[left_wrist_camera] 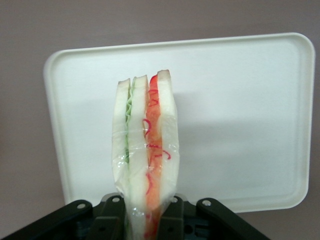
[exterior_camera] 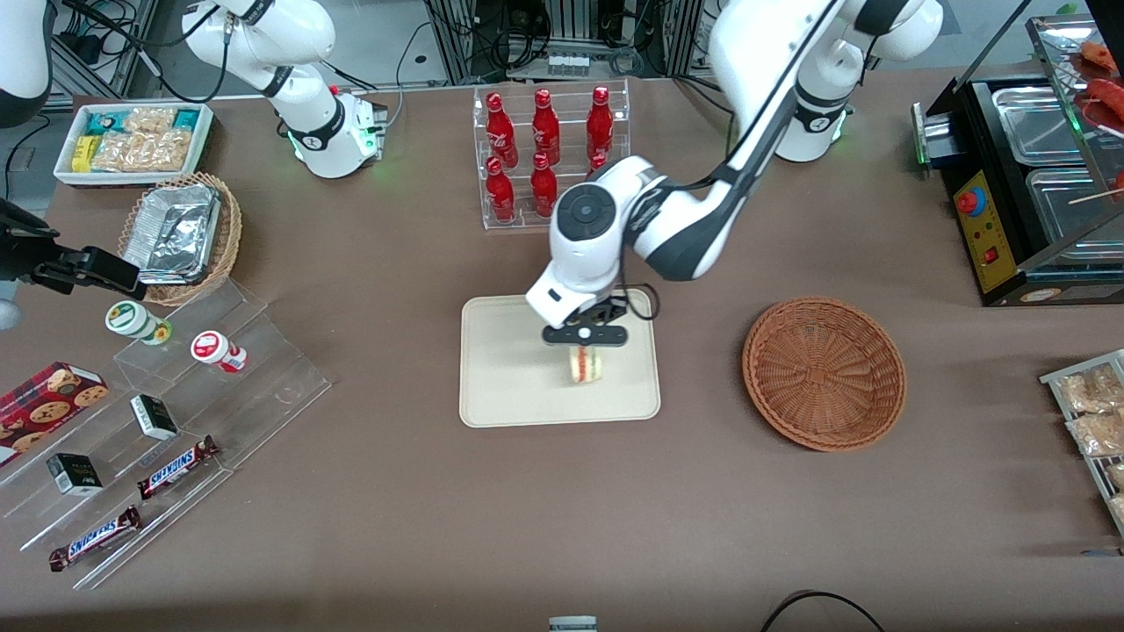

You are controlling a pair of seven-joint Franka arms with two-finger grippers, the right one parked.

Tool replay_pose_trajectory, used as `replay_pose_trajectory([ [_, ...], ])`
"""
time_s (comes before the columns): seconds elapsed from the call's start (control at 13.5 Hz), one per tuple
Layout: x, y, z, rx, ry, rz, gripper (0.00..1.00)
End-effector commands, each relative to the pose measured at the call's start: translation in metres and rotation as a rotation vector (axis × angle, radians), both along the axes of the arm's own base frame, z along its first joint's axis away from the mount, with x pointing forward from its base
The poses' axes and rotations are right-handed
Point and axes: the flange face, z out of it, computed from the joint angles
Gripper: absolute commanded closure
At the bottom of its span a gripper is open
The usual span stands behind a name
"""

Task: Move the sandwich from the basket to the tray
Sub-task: 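Lower the sandwich onto the tray and open the left gripper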

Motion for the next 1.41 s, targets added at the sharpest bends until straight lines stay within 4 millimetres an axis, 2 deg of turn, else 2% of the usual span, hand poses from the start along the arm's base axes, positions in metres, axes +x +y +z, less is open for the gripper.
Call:
replay_pose_trajectory([
  [0.0, -0.010, -0.029, -0.028, -0.013, -0.038, -0.025, 1.00],
  [0.37, -0.013, -0.031, -0.070, 0.013, -0.043, -0.033, 1.00],
  [0.59, -0.014, -0.032, -0.084, 0.011, -0.044, 0.008, 0.97],
  [0.67, -0.014, -0.032, -0.085, 0.012, -0.043, 0.010, 0.70],
  [0.74, -0.014, -0.032, -0.085, 0.012, -0.043, 0.008, 0.09],
  [0.81, -0.014, -0.032, -0.082, 0.009, -0.047, 0.008, 0.00],
  [0.96, -0.007, -0.029, -0.063, -0.008, -0.059, 0.025, 0.00],
  [1.11, -0.003, -0.025, -0.025, -0.019, -0.067, 0.043, 0.00],
  [1.33, 0.011, 0.003, 0.037, 0.014, -0.059, 0.084, 0.00],
])
